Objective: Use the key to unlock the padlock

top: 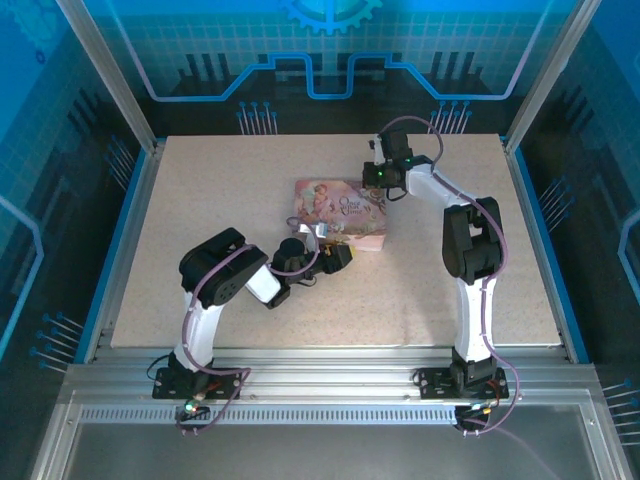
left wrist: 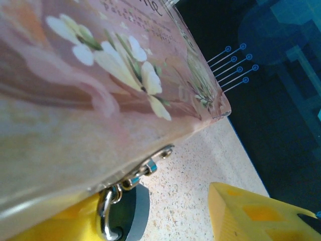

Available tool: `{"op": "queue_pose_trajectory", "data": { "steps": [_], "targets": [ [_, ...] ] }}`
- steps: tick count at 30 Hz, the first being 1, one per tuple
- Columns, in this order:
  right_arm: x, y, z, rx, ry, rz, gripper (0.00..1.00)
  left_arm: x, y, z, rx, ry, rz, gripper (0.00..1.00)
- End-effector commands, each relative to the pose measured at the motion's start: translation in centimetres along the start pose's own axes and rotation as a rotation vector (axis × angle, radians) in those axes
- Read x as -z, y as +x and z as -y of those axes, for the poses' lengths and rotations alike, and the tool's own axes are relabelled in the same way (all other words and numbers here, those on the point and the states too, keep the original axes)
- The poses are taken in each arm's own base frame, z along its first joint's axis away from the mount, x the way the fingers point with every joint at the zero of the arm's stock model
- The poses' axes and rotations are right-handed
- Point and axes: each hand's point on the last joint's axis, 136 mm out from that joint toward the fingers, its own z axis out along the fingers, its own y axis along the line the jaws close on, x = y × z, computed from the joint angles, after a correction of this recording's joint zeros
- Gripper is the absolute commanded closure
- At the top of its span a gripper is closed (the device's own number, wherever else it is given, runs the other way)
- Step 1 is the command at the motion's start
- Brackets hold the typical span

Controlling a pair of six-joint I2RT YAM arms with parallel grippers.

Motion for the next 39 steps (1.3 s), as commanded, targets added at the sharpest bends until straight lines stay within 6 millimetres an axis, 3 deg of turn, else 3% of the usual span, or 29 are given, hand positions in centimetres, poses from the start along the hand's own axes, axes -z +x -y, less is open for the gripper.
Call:
{"op": "queue_pose_trajectory", "data": {
  "steps": [1, 5, 11, 15, 18, 26, 33, 39],
  "targets": [
    [-0.9, 6.1, -1.0, -0.015, -0.018, -0.2, 1.0, -0.1, -0.6, -0.2, -0.009, -0.003, 0.024, 0.51],
    [-0.8, 6.1, -1.0, -0.01, -0.016, -0.196, 1.0, 0.5, -1.2, -0.3, -0.001, 0.009, 0.054, 0.42],
    [-1.0, 6.2, -1.0, -0.019, -0.021, -0.2, 1.0, -0.3, 0.4, 0.7, -0.004, 0.036, -0.002, 0.31],
    [-1.1, 6.3, -1.0, -0.018, -0.02, -0.204, 1.0, -0.6, 0.8, 0.6, 0.006, 0.035, -0.008, 0.29],
    [-1.0, 6.2, -1.1, -0.015, -0.02, -0.203, 1.0, -0.5, 0.6, 0.4, 0.001, 0.023, 0.004, 0.31],
    [-0.9, 6.1, -1.0, -0.012, -0.02, -0.2, 1.0, 0.3, 0.2, -0.9, 0.017, -0.018, -0.005, 0.55],
    [-1.0, 6.2, -1.0, -0.012, -0.02, -0.2, 1.0, 1.0, 0.1, -1.9, 0.026, -0.055, -0.012, 0.58],
    [-1.0, 6.3, -1.0, -0.014, -0.021, -0.201, 1.0, 1.7, 0.0, -2.9, 0.039, -0.1, -0.022, 0.5]
  ]
}}
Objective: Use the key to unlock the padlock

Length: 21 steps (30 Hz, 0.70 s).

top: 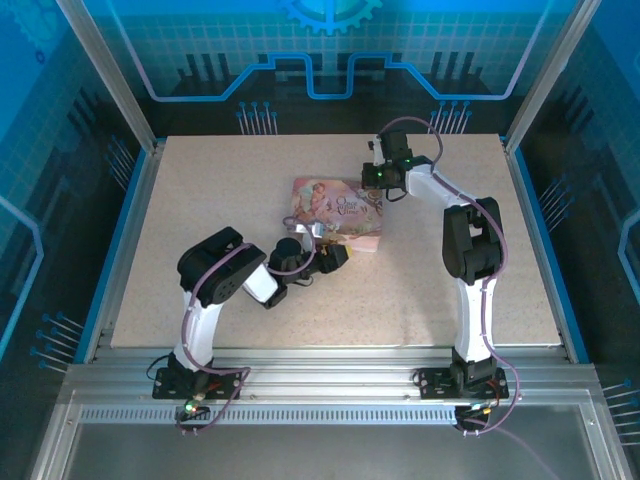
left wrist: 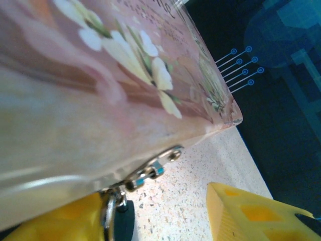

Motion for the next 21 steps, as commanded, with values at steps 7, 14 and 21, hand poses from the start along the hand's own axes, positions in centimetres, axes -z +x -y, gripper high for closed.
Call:
{"op": "queue_pose_trajectory", "data": {
  "steps": [7, 14, 21],
  "targets": [
    [-1.1, 6.0, -0.7, -0.021, -0.007, -0.19, 1.0, 1.3, 0.4, -2.2, 0.028, -0.09, -0.044, 0.61],
    [-0.9, 5.8, -0.8, -0.022, -0.01, -0.183, 1.0, 0.9, 0.7, -2.4, 0.021, -0.104, -0.083, 0.76],
    [-0.8, 5.9, -0.6, -0.022, -0.01, -0.182, 1.0, 1.2, 0.8, -2.8, 0.025, -0.132, -0.106, 0.81]
  ]
}}
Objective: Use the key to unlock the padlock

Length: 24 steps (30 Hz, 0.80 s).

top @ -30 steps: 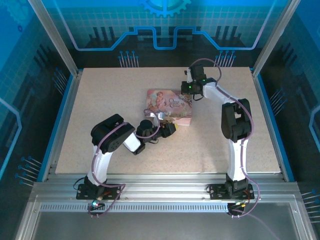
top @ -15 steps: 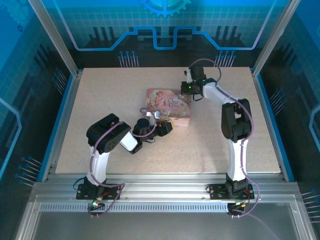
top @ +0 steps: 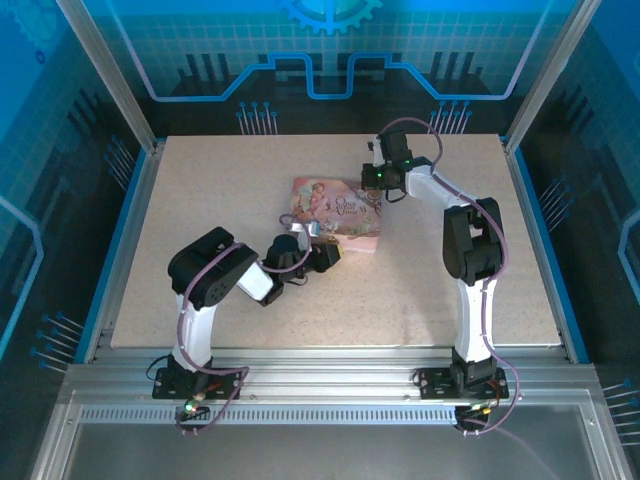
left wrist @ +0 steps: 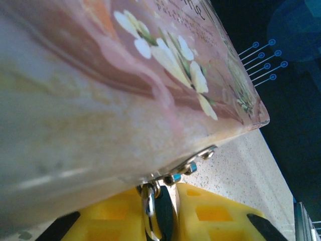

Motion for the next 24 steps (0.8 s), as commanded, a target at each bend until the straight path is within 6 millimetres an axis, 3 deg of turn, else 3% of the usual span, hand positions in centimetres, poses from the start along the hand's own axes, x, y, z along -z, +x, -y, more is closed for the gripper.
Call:
{"op": "queue_pose_trajectory", "data": {
  "steps": [1, 15, 24],
  "targets": [
    [-0.8, 5.6, -0.5, -0.025, -0.008, -0.183, 1.0, 0.3, 1.1, -1.4, 0.043, -0.055, -0.079, 0.81],
    [2.0, 2.8, 1.2, -0.06, -0.016, -0.106, 1.0, 1.2, 2.0, -0.2, 0.054, -0.134, -0.309, 0.93],
    [4.5, 1.5, 3.9, -0.101, 0.026, -0.04, 1.0, 0.6, 1.2, 1.2, 0.102, -0.131, -0.35, 0.94]
  ]
}}
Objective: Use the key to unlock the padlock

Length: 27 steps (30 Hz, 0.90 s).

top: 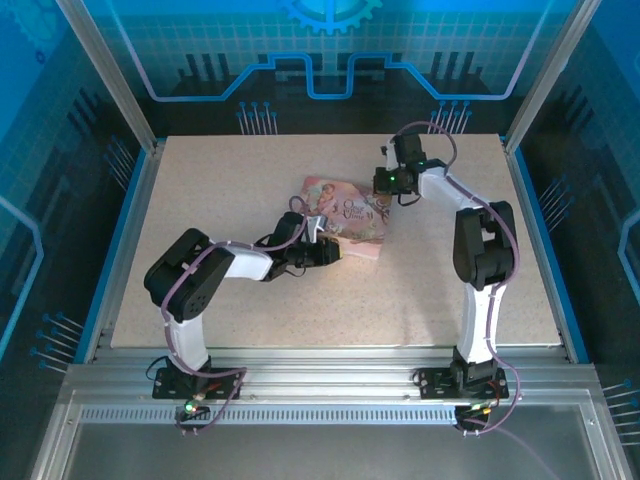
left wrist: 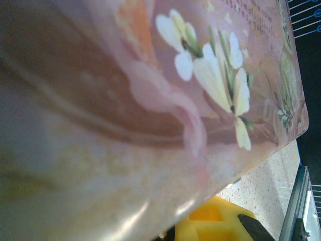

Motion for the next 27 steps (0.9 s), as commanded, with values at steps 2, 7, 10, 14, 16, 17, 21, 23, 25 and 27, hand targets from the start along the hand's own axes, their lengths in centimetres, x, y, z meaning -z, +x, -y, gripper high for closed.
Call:
{"op": "queue_pose_trajectory", "data": {
  "steps": [2, 7, 10, 14, 16, 17, 21, 23, 25, 27],
  "targets": [
    [2.3, -0.4, 1.7, -0.046, 0.026, 0.015, 1.0, 0.4, 0.4, 0.9, 0.022, -0.002, -0.056, 0.93],
    [2.3, -0.7, 3.4, -0.076, 0.077, 0.03, 1.0, -0.1, 1.2, 1.2, 0.025, 0.007, -0.074, 0.93],
    [2.3, -0.9, 4.5, -0.093, 0.122, 0.029, 1.0, -0.2, 1.2, 1.2, 0.042, 0.013, -0.065, 0.93],
    [3.8, -1.4, 6.2, -0.134, 0.157, 0.073, 1.0, -0.3, 1.3, 1.6, 0.052, 0.02, -0.066, 0.92],
    [5.1, -1.8, 6.8, -0.144, 0.165, 0.096, 1.0, -0.4, 1.4, 1.8, 0.054, 0.017, -0.077, 0.92],
    [5.9, -1.8, 7.2, -0.155, 0.167, 0.109, 1.0, -0.5, 1.4, 1.9, 0.055, 0.017, -0.079, 0.92],
    [8.2, -1.5, 7.1, -0.173, 0.137, 0.145, 1.0, -0.9, 1.2, 2.2, 0.086, 0.032, -0.068, 0.92],
    [8.9, -0.9, 6.2, -0.17, 0.089, 0.145, 1.0, -1.3, 0.9, 2.5, 0.106, 0.042, -0.064, 0.92],
    [9.6, 0.1, 5.1, -0.166, 0.039, 0.141, 1.0, -1.8, 0.8, 2.8, 0.121, 0.046, -0.068, 0.92],
    [10.2, 1.1, 3.8, -0.157, -0.018, 0.143, 1.0, -2.3, 0.8, 3.3, 0.13, 0.059, -0.074, 0.92]
  ]
}}
